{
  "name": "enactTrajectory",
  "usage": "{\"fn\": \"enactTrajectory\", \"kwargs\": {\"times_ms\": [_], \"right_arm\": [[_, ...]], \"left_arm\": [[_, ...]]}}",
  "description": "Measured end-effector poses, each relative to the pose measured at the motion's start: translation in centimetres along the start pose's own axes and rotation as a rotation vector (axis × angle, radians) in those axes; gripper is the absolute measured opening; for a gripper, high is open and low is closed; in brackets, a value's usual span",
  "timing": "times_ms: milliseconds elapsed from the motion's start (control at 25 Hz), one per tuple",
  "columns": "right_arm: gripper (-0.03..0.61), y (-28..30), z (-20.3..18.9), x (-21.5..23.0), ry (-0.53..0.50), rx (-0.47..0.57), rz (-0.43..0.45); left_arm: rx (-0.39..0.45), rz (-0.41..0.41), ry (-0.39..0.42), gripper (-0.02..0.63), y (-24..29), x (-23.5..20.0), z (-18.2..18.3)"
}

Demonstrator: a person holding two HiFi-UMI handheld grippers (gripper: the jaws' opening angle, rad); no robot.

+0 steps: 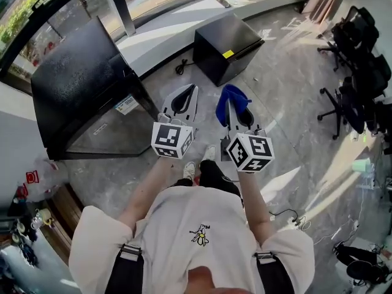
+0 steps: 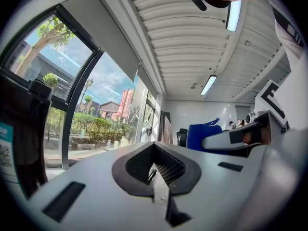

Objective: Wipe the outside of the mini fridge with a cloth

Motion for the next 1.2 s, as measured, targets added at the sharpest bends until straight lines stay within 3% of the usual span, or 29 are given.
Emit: {"fn": "enactTrajectory", "kwargs": {"times_ms": [280, 720, 1200], "right_arm": [[0.061, 7.3, 1.1, 4.1, 0.027, -0.018, 0.015], [0.063, 18.8, 4.4, 11.5, 0.038, -0.028, 0.081], [0.062, 24.7, 3.5, 10.6, 0.018, -0.037, 0.032]], "left_arm": [[-0.028, 0.044, -0.019, 0.005, 7.1, -3.6, -1.0], [-0.005, 0.127, -0.005, 0.005, 18.6, -6.7, -0.7], [-0.003, 0.144, 0.016, 0.005, 21.2, -11.3, -0.7]]}}
Point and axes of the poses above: the fingertips, and each gripper's own axes: y forward along the fingers, x to its right, z out of its top, the point moved 9 cm from there along -y, backward along the fingers, and after that the axes turned 3 degrees about -z, right-handed, at the moved point
